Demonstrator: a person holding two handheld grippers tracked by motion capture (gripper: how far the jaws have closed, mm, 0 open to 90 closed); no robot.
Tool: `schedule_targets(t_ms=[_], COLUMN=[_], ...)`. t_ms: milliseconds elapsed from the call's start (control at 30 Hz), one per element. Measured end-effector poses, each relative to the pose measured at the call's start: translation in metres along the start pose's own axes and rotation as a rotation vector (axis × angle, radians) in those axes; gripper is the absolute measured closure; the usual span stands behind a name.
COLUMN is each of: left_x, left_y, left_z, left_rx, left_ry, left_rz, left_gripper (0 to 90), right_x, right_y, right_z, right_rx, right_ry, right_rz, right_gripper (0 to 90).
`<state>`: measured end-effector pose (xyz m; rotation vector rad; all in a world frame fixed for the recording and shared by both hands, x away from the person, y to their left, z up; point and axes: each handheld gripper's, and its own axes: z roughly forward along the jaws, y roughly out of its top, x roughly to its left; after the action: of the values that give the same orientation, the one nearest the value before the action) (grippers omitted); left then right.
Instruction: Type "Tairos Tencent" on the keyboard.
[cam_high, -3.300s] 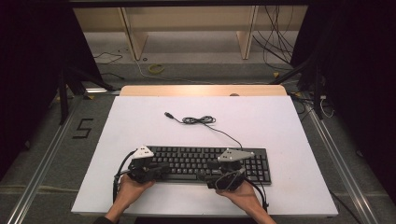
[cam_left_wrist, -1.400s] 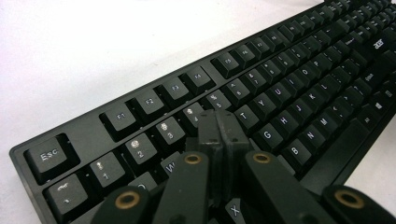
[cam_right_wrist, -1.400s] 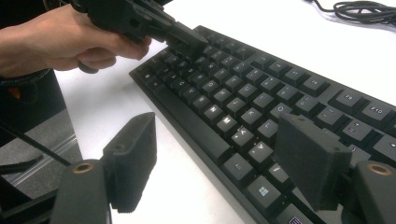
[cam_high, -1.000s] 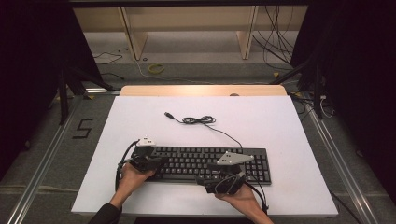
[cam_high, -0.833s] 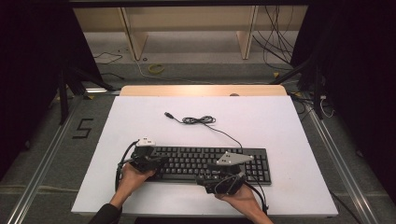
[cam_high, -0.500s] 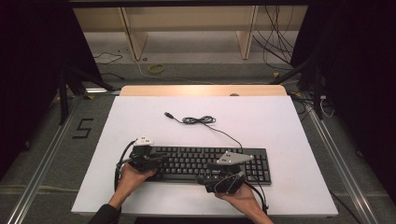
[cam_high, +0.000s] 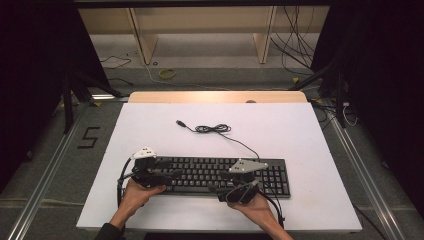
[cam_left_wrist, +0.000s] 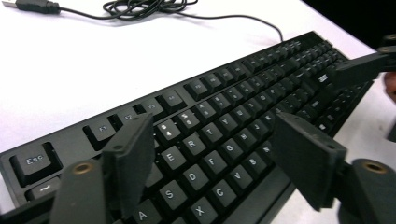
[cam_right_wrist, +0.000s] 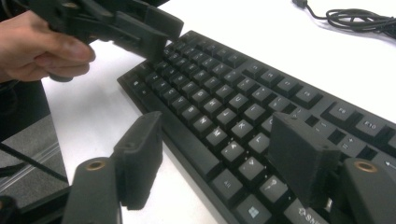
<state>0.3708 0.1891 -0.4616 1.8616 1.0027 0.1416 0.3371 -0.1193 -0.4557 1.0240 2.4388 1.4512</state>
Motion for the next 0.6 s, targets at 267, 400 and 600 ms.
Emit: schedule_targets(t_ms=[267,400,600], left_x=[-0.010,-0.012,-0.014], left_y=[-0.002,-0.003,-0.006], left_z=[-0.004,-0.006,-0.009], left_rx=[-0.033,-0.035,-0.043], left_ry=[-0.043,-0.039,-0.034], left_rz=[0.030,0.034,0.032], left_gripper=[20.5,19.7,19.6], right_x=[-0.002,-0.002,-0.002], right_y=[0.006,0.008,0.009], right_z=[0.010,0.017,0.025], right_rx=[0.007,0.016,0.029], right_ry=[0.005,0.012,0.012], right_rz=[-0.011,-0.020,-0.030], right_gripper=[43.1,46.8,53.0])
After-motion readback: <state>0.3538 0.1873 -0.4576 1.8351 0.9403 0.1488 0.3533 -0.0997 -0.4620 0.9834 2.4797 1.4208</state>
